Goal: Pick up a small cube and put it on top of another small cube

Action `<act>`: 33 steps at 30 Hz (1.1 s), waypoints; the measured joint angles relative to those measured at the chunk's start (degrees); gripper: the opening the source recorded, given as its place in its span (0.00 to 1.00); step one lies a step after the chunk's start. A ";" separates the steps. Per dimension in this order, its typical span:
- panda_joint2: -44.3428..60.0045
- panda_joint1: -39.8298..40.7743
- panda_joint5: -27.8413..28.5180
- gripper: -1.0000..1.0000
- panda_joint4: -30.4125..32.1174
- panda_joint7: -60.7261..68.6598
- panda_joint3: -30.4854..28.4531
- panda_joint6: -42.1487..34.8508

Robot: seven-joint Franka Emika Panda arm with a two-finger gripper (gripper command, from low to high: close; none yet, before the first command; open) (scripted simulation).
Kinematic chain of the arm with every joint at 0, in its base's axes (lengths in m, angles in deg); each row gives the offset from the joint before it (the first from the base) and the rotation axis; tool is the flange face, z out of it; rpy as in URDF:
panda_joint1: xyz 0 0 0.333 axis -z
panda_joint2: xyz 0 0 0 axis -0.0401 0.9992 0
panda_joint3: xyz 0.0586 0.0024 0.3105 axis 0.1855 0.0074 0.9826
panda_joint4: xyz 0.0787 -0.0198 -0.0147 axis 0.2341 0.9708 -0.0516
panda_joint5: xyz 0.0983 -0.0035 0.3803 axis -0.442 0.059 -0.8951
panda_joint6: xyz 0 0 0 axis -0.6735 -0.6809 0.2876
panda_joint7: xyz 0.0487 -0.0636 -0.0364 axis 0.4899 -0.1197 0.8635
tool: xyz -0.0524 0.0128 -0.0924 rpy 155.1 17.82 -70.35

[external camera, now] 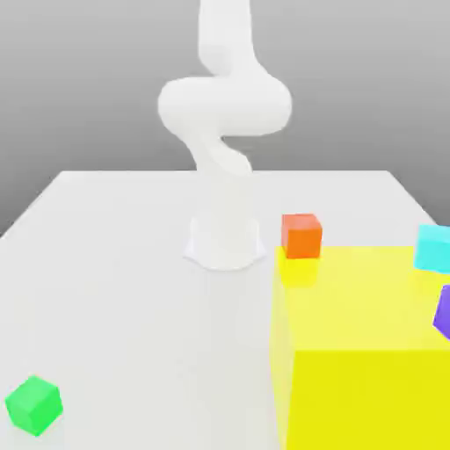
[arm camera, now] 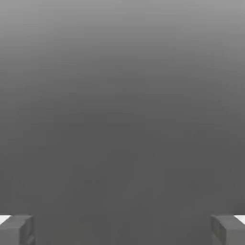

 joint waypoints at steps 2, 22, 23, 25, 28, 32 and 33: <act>4.40 0.02 -0.70 0.50 0.15 0.88 -1.86 1.35; 46.05 6.84 -11.42 0.50 1.62 12.15 -14.33 14.15; 48.10 7.34 -11.78 0.50 1.69 12.59 -14.57 14.80; 52.17 8.46 -12.31 0.50 1.86 13.33 -15.10 16.13; 58.18 10.35 -12.63 0.50 2.14 14.11 -16.05 18.18; 66.46 13.58 -16.18 0.50 0.73 16.94 -13.05 23.62; 68.58 14.60 -17.25 0.50 0.25 17.74 -11.83 25.20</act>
